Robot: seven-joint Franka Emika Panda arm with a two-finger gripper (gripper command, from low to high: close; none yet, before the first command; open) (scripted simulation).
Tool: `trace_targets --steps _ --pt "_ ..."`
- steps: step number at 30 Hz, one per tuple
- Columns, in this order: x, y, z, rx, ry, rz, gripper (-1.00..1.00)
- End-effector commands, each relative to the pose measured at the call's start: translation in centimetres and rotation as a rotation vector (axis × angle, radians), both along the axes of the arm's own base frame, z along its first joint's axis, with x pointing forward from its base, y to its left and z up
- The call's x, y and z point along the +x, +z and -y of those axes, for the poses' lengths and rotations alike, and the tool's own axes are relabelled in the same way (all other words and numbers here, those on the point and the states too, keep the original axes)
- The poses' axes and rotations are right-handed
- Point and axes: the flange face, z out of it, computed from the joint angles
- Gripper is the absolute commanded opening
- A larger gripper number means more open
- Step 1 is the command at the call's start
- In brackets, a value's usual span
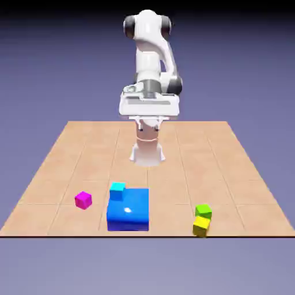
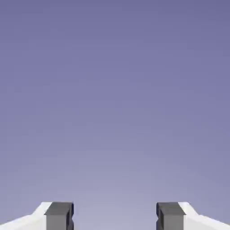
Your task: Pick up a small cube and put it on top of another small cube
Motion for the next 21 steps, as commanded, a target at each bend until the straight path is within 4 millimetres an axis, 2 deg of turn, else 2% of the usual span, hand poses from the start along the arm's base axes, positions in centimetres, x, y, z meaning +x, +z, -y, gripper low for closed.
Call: trace_targets --steps 1,6,11,16,21 --pt "0.4 -1.1 1.1 0.007 -0.027 -0.014 0.0" --pt "1.4 -6.9 6.5 0.037 -0.161 -0.083 0.0" --pt "0.7 -13.0 11.8 0.062 -0.289 -0.151 0.0" --pt "-1.7 -19.0 16.6 0.084 -0.41 -0.222 0.0" --pt "-5.7 -24.5 20.8 0.106 -0.524 -0.295 0.0"
